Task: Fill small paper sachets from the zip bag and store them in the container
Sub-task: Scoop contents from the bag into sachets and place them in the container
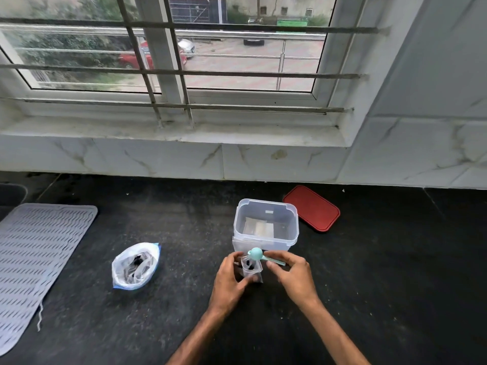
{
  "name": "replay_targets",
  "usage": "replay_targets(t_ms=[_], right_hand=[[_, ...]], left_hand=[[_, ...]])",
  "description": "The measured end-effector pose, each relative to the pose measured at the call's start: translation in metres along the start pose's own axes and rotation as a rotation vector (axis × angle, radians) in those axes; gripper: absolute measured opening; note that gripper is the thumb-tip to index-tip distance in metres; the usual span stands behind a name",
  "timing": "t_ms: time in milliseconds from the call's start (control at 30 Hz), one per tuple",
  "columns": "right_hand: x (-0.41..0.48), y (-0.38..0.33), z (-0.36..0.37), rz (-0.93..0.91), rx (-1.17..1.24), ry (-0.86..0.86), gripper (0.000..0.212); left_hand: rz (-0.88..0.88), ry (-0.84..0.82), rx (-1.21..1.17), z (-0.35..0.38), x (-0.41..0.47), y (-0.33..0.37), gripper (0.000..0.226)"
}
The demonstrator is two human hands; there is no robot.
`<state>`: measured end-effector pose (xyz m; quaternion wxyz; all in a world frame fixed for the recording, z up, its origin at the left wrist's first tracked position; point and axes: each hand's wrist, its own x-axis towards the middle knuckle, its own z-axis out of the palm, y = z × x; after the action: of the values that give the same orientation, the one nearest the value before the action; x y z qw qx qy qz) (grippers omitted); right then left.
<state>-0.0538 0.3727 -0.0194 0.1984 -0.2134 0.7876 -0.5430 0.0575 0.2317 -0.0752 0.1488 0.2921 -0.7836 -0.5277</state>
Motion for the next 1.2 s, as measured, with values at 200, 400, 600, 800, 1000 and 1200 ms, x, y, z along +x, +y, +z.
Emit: replay_targets(t_ms=[200, 400, 600, 800, 1000, 1200], right_hand=[[-0.007, 0.051, -0.05, 0.134, 0.151, 0.298, 0.027], [-0.007, 0.11, -0.072, 0.232, -0.231, 0.446, 0.024], [-0.01, 0.12, -0.068, 0.063, -0.571, 0.397, 0.021], [-0.009, 0.1, -0.055, -0.173, -0.574, 0.332, 0.03], [0.004, 0.042, 0.001, -0.55, -0.575, -0.095, 0.029], [0.02, 0.035, 0.013, -0.601, -0.893, -0.168, 0.025]], left_hand=[[0.204, 0.245, 0.123, -0.017, -0.014, 0.019, 0.043], [0.401, 0.127, 0.274, 0.014, -0.026, 0.054, 0.036], [0.337, 0.185, 0.174, 0.014, -0.023, 0.056, 0.035], [0.219, 0.256, 0.275, -0.036, -0.009, 0.028, 0.04], [0.272, 0.005, 0.687, -0.028, -0.002, 0.014, 0.049], [0.347, -0.024, 0.859, -0.031, 0.009, 0.011, 0.032]])
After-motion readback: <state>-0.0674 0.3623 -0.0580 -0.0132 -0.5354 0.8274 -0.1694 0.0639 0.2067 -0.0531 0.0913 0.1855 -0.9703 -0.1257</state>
